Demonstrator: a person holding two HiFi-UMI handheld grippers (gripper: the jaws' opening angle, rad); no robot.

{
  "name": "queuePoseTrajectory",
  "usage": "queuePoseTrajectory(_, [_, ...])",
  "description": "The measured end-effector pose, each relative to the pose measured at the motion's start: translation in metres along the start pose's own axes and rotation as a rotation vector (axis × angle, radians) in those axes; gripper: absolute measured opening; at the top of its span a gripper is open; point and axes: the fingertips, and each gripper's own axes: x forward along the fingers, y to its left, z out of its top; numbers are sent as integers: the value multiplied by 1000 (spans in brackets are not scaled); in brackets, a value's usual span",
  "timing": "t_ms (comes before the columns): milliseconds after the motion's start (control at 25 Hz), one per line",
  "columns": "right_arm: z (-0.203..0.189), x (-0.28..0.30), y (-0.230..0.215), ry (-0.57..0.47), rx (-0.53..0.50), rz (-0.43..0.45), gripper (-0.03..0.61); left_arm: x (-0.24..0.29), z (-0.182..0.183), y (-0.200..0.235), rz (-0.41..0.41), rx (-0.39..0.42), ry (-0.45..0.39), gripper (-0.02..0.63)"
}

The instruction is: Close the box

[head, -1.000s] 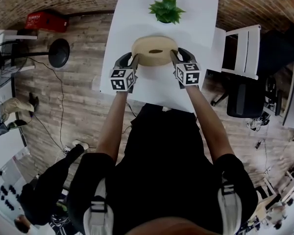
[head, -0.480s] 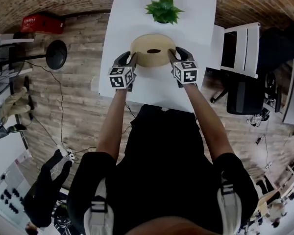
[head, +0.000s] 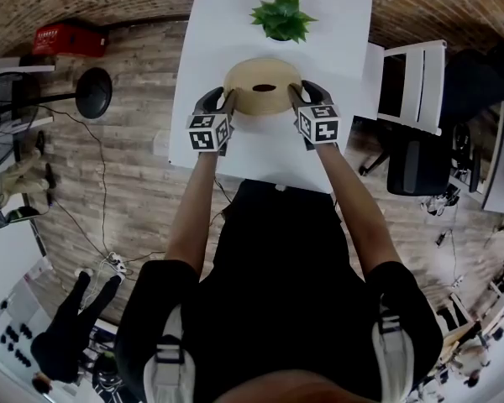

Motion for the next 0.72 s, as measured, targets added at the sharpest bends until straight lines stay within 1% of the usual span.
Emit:
queuePoseTrajectory(240, [-1,0,1,0,-7,8,146,1,-1,1,-5,5,-5,143])
queuePoseTrajectory(440, [1,-1,0,-11,-30,-1,147,0,0,-1,-7,27,-5,144])
queuePoseTrajectory(600, [2,-4,-2,-15,-61,-21,163,-1,-1,2,10,31,1,162])
queuePoseTrajectory(720, [5,-9,-4,-14,-73,-30,167,-6,7,3,32,49,-18,164])
